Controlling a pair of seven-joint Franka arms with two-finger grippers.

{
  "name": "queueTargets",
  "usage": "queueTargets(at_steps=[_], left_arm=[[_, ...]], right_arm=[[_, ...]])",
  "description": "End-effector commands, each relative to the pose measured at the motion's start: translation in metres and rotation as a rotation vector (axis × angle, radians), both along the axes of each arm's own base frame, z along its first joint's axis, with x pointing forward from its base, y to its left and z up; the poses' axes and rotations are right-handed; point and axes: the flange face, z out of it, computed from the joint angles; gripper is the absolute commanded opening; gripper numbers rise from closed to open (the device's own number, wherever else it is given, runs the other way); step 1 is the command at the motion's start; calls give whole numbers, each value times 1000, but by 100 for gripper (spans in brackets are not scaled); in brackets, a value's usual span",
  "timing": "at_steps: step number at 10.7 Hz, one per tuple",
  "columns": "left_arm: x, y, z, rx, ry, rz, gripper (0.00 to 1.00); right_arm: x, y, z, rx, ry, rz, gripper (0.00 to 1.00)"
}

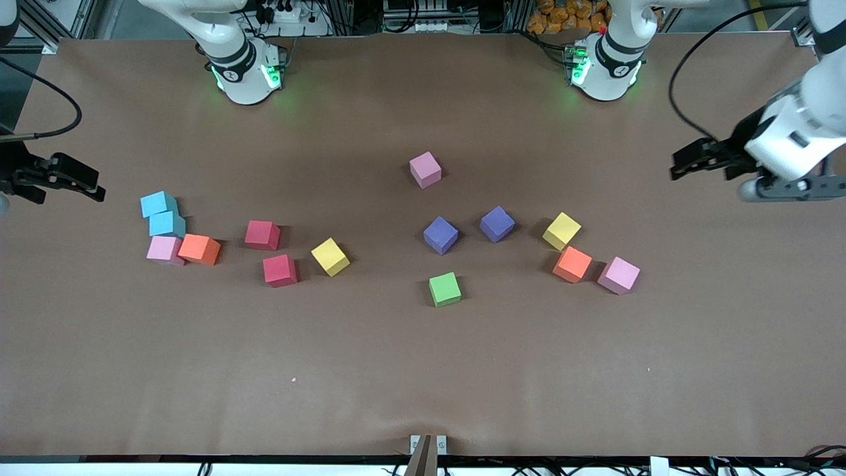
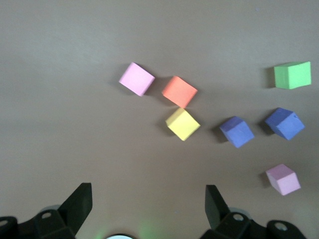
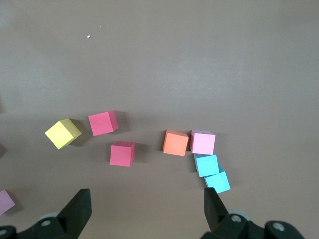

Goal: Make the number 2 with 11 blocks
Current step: 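Reach and grasp the light pink cube with the left gripper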

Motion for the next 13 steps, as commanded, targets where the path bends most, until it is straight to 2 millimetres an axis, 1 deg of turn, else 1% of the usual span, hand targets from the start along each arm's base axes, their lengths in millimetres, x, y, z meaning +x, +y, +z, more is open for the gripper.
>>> queueTargets(at_steps=[1, 2, 3, 4, 5, 6, 7, 8, 9, 10, 11, 12, 13], left_arm=[[-3, -74, -33, 14, 76, 58, 100], [-8, -106, -48, 39, 97, 108, 100], [-13, -141, -66, 56, 106, 150, 100], [-18, -173, -85, 65, 111, 168, 100], [-19, -202, -108, 71, 112, 195, 100], [-24, -234, -134, 74, 121, 222, 100], [-34, -271, -160, 82, 120, 249, 100], [-46, -309, -187, 85, 110, 311, 100], [-61, -342, -212, 88, 103, 369, 100], [-82, -377, -237, 91, 96, 433, 100], [-94, -399, -259, 94, 96, 531, 100], [-105, -414, -271, 96, 93, 599, 100], [-123, -430, -281, 114, 81, 610, 100]], right_arm=[[3, 8, -3, 3, 19, 15, 100], [3, 11, -10, 0, 30, 22, 100], [3, 17, -13, -12, 34, 34, 100], [3, 29, -25, -37, 55, 57, 100], [4, 34, -39, -66, 70, 61, 100], [10, 33, -66, -66, 79, 61, 100], [12, 35, -87, -65, 68, 65, 100], [14, 34, -100, -58, 76, 62, 100], [18, 31, -112, -56, 85, 58, 100], [20, 30, -119, -54, 89, 57, 100], [20, 29, -126, -53, 89, 56, 100], [20, 24, -131, -55, 89, 52, 100], [20, 11, -136, -53, 93, 41, 100]])
